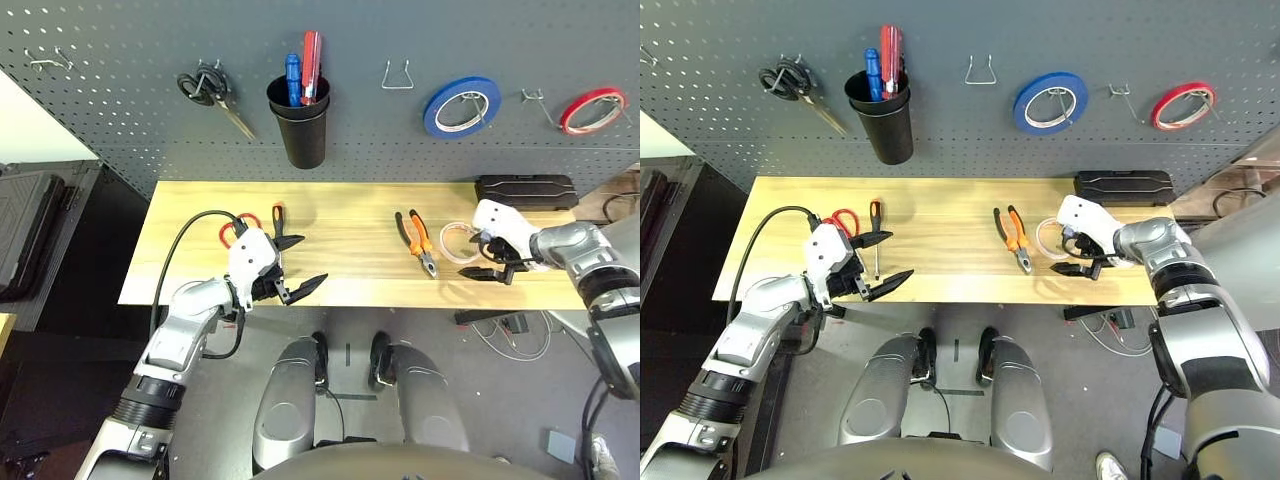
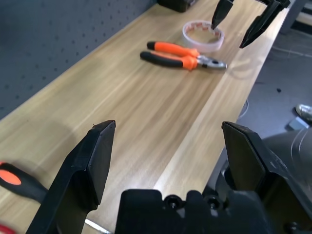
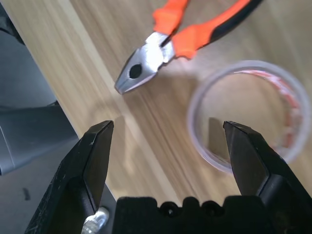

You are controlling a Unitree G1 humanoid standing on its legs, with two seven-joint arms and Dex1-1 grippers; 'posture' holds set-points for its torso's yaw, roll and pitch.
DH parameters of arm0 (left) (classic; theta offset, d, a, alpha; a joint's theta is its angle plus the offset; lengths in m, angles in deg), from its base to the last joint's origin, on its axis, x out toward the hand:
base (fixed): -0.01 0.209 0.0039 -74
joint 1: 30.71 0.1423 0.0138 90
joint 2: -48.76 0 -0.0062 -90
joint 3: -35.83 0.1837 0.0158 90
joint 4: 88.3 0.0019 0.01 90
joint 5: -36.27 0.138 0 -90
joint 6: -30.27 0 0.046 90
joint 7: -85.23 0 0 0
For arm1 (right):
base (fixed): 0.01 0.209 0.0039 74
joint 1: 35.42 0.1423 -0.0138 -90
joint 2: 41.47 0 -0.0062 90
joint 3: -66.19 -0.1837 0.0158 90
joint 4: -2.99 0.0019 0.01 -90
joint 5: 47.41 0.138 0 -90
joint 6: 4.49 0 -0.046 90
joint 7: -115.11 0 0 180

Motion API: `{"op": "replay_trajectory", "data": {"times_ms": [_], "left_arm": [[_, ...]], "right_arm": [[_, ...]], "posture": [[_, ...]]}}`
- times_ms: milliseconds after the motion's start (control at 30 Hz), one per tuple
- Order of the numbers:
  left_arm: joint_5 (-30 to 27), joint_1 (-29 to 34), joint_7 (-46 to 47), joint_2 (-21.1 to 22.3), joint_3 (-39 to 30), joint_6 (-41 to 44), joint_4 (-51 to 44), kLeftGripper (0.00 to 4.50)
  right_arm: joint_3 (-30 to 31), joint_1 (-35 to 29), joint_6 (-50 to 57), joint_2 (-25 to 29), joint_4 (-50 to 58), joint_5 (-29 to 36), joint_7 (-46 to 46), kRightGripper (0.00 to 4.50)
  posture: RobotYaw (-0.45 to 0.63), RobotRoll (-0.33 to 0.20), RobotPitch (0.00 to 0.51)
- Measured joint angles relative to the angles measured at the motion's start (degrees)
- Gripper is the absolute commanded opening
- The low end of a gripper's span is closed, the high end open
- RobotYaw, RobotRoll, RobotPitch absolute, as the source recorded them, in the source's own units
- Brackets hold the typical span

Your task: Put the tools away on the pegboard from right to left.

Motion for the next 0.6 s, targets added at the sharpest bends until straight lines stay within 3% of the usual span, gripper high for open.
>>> {"op": "replay_trajectory", "data": {"times_ms": [467,600], "left_arm": [[0.48,1.39,-0.39,0.9,0.01,2.13,-2.78,4.46],[0.65,1.74,-0.38,0.9,0.01,2.47,-3.21,4.5]], "right_arm": [[2.18,0.56,1.16,-1.6,-2.47,-4.32,4.36,4.5],[2.21,0.68,1.42,-1.76,-2.6,-5.0,6.09,3.5]], "posture": [[0.25,0.0,0.344],[0.25,0.0,0.345]]}}
